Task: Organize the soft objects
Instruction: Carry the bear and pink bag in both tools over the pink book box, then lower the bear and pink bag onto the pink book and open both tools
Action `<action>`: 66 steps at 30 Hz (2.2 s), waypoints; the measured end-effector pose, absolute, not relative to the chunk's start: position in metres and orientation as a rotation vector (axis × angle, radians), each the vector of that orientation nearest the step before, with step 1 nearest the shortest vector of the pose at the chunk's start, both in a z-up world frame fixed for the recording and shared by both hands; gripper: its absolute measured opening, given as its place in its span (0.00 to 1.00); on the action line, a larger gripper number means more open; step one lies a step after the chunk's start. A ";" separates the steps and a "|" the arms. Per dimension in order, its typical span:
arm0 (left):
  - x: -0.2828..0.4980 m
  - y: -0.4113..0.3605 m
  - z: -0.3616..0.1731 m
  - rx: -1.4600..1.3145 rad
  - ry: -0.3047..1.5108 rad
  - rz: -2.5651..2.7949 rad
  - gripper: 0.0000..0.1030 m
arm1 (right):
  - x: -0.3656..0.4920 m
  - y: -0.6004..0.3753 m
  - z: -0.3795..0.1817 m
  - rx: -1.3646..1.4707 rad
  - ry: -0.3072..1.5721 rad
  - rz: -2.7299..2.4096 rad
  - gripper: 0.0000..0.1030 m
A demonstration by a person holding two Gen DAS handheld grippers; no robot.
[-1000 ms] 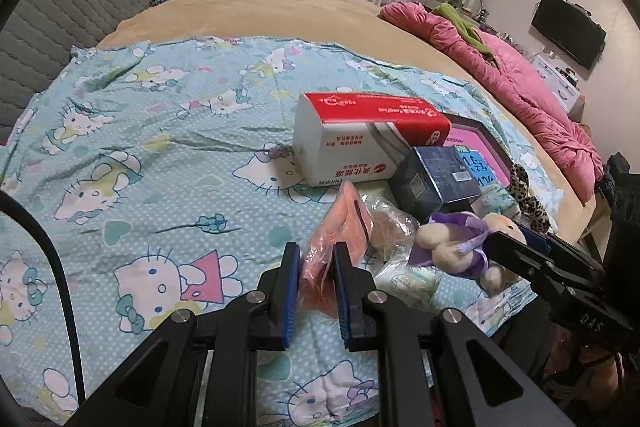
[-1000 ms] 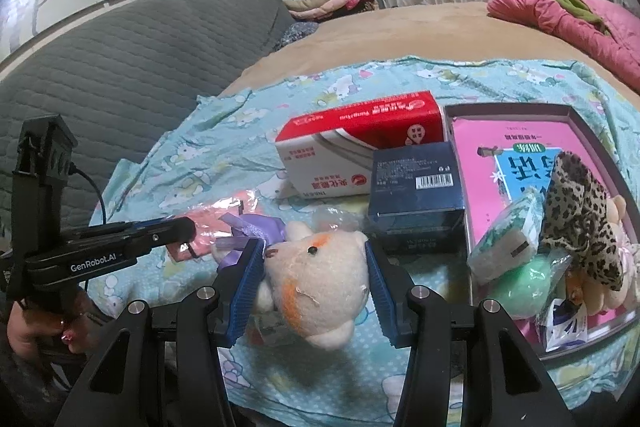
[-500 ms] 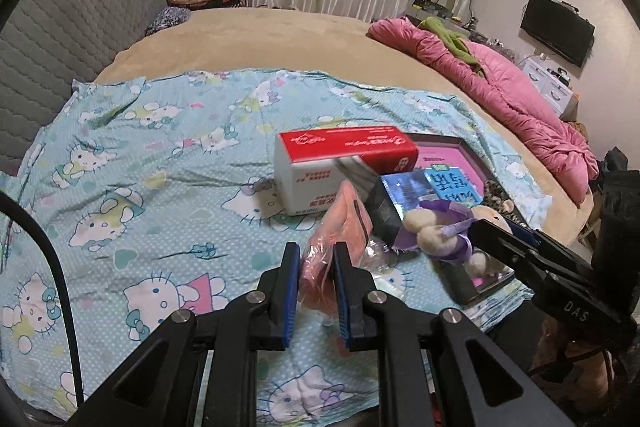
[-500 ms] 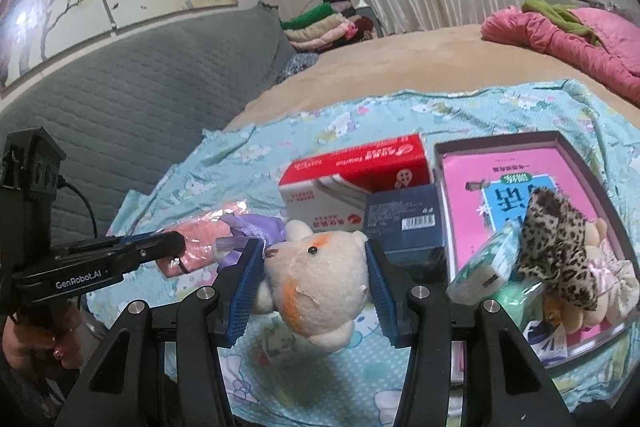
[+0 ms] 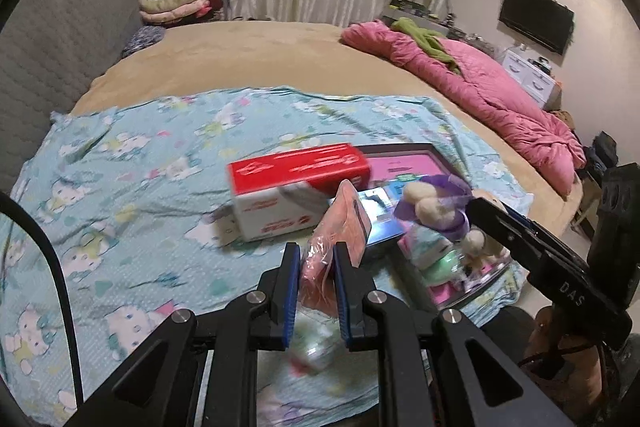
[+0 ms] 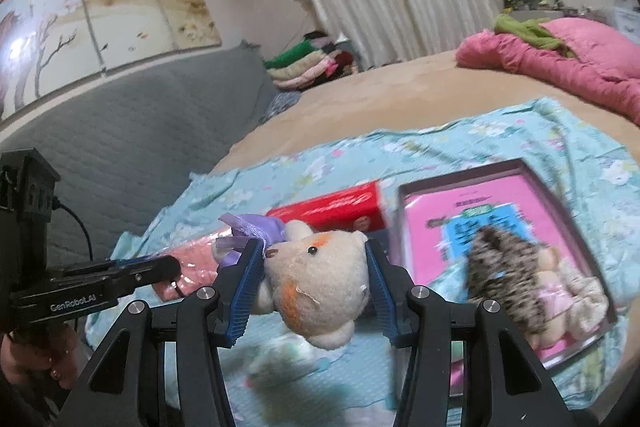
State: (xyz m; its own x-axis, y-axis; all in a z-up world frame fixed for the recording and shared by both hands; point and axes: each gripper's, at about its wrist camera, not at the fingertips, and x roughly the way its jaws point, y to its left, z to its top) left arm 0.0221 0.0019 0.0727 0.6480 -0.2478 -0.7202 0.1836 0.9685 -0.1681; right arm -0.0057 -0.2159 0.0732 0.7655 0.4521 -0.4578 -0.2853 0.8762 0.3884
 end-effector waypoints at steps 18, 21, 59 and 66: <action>0.106 -0.133 0.035 -0.048 0.928 -0.400 0.16 | 0.018 -0.370 0.037 0.459 0.595 -0.047 0.51; 0.115 -0.142 0.026 -0.038 0.942 -0.392 0.16 | 0.019 -0.379 0.027 0.481 0.616 -0.067 0.51; 0.134 -0.152 -0.013 -0.060 1.044 -0.382 0.39 | 0.040 -0.376 -0.014 0.472 0.747 -0.111 0.72; 0.129 -0.148 -0.007 -0.059 1.029 -0.392 0.47 | 0.032 -0.370 0.003 0.419 0.683 -0.115 0.74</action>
State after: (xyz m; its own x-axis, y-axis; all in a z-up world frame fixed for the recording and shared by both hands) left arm 0.1286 -0.1482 -0.0074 0.4532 -0.3444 -0.8222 0.2896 0.9292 -0.2296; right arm 0.0324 -0.3701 0.0034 0.7732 0.0327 -0.6333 0.2383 0.9105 0.3379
